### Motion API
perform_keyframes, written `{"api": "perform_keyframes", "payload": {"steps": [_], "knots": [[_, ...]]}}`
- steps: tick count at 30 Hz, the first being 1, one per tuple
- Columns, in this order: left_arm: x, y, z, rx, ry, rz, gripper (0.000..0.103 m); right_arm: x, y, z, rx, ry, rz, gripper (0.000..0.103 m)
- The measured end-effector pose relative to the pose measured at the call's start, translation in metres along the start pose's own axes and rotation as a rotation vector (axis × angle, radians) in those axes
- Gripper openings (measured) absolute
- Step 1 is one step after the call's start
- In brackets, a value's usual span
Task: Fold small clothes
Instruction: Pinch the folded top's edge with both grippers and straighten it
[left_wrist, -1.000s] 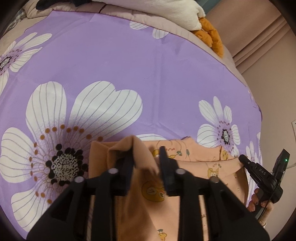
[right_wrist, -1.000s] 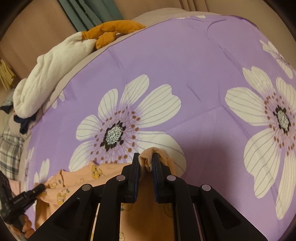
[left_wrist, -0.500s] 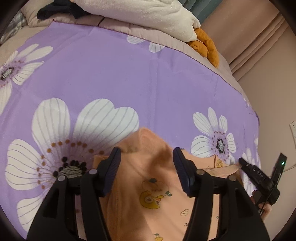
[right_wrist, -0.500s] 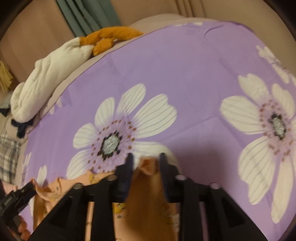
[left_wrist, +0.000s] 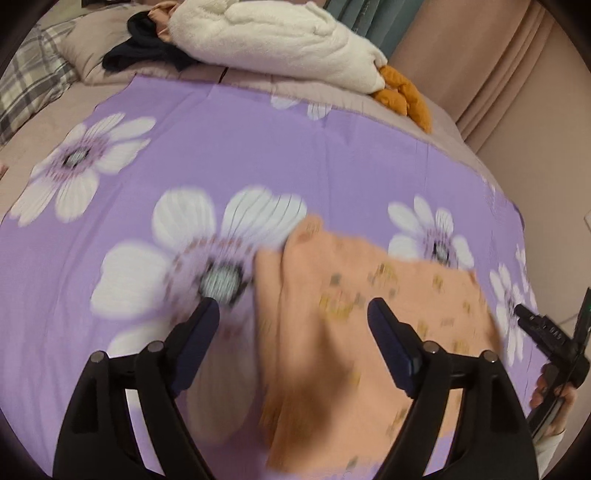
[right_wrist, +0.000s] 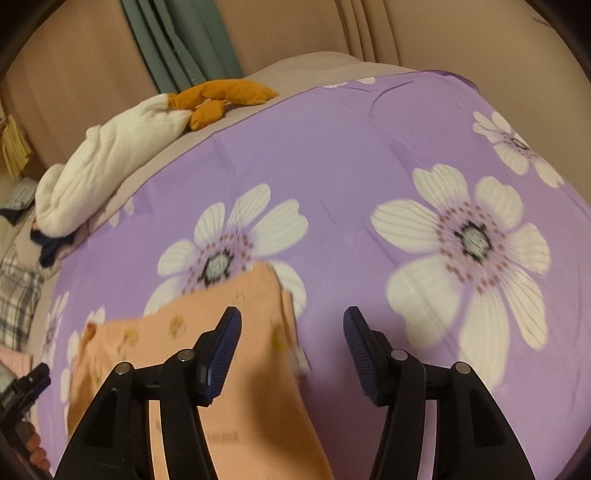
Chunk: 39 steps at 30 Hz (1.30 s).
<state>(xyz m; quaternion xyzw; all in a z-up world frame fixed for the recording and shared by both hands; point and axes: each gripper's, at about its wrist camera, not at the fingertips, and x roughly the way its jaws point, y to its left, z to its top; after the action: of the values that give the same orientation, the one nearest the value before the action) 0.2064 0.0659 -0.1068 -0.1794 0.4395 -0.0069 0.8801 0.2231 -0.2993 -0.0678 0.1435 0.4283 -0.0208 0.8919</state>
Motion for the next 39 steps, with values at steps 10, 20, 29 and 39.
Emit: {"api": "perform_keyframes", "payload": {"steps": [10,20,29,39], "knots": [[-0.009,0.016,-0.074,-0.064,0.077,-0.036,0.077,-0.011,-0.017,-0.076,0.019,0.114,0.038,0.057],[-0.006,0.011,-0.073,-0.070,0.045,-0.041,0.072,-0.006,-0.009,-0.080,-0.015,0.108,0.061,0.045],[0.008,0.006,-0.070,-0.082,0.077,-0.075,0.009,0.000,-0.012,-0.082,0.013,0.098,0.056,0.008],[-0.024,0.008,-0.082,-0.034,0.045,-0.093,0.004,-0.043,-0.022,-0.082,0.033,0.040,0.182,0.006]]}}
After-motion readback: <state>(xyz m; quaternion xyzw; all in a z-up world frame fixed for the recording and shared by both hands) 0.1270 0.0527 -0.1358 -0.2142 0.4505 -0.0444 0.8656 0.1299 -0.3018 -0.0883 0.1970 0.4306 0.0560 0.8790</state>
